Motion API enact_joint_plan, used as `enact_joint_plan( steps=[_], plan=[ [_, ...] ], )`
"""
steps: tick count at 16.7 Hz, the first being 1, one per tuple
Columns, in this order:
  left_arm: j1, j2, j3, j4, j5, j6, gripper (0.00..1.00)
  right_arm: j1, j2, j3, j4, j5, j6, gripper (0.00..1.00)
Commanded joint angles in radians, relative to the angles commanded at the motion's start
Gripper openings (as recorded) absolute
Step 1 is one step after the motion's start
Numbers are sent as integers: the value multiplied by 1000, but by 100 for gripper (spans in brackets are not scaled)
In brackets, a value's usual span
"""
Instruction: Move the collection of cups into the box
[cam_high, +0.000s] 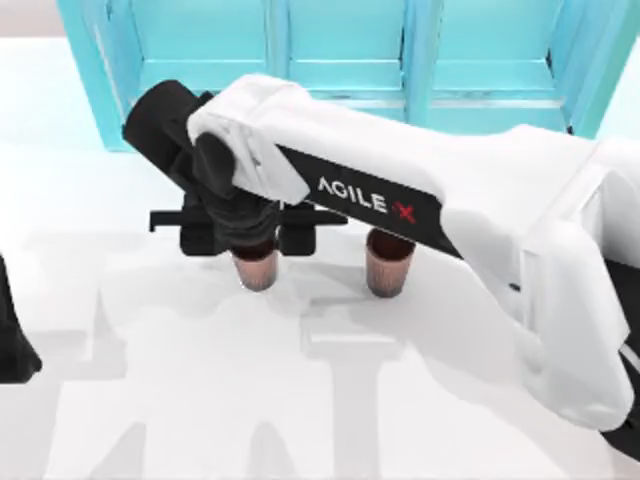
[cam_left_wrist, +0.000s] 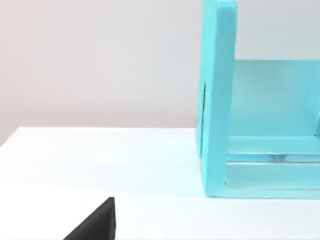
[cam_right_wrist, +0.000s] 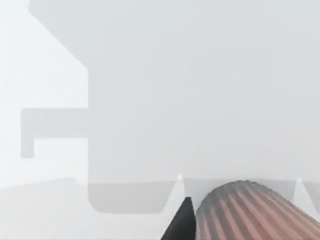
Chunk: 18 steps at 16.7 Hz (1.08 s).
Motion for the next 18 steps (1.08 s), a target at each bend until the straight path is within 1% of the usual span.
enact_joint_plan(
  steps=[8, 18],
  plan=[
    [0, 0, 0, 0, 0, 0, 100, -6, -14, -12, -2, -3, -8, 0],
    [0, 0, 0, 0, 0, 0, 100, -102, -316, -236, -36, -34, -106, 0]
  ],
)
